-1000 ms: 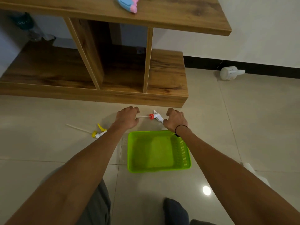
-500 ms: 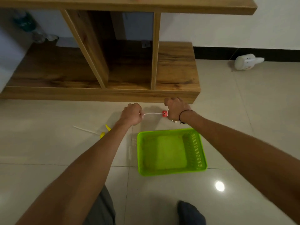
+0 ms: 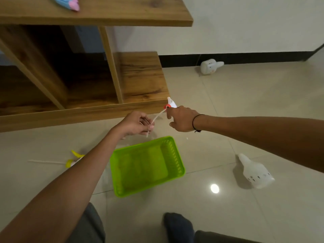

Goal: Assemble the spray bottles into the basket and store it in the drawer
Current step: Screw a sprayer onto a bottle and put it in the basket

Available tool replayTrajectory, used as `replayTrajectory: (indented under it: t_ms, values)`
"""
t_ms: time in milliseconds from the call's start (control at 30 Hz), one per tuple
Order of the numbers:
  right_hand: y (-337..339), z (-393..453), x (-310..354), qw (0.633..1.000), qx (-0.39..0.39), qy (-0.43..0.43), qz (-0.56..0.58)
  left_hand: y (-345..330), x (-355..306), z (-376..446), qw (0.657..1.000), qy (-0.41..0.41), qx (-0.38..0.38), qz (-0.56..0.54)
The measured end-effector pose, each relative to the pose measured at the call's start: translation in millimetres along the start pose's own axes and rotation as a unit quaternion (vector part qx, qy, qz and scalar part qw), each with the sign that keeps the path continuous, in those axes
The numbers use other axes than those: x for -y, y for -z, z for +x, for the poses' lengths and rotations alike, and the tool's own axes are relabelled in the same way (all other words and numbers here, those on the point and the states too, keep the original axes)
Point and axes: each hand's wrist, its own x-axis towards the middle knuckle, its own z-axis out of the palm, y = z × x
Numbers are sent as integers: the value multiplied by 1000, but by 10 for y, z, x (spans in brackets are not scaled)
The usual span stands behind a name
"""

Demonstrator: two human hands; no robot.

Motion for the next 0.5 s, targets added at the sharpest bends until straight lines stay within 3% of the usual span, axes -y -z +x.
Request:
replayTrajectory:
  t_ms: [300, 500]
  values:
    - [-413, -817, -1179, 985, 32, -171, 8, -834, -313, 266, 993, -77, 75, -40]
    - [-827, -1199, -1826, 940, 110, -321, 16, -1193, -461, 422, 990, -97, 95, -36]
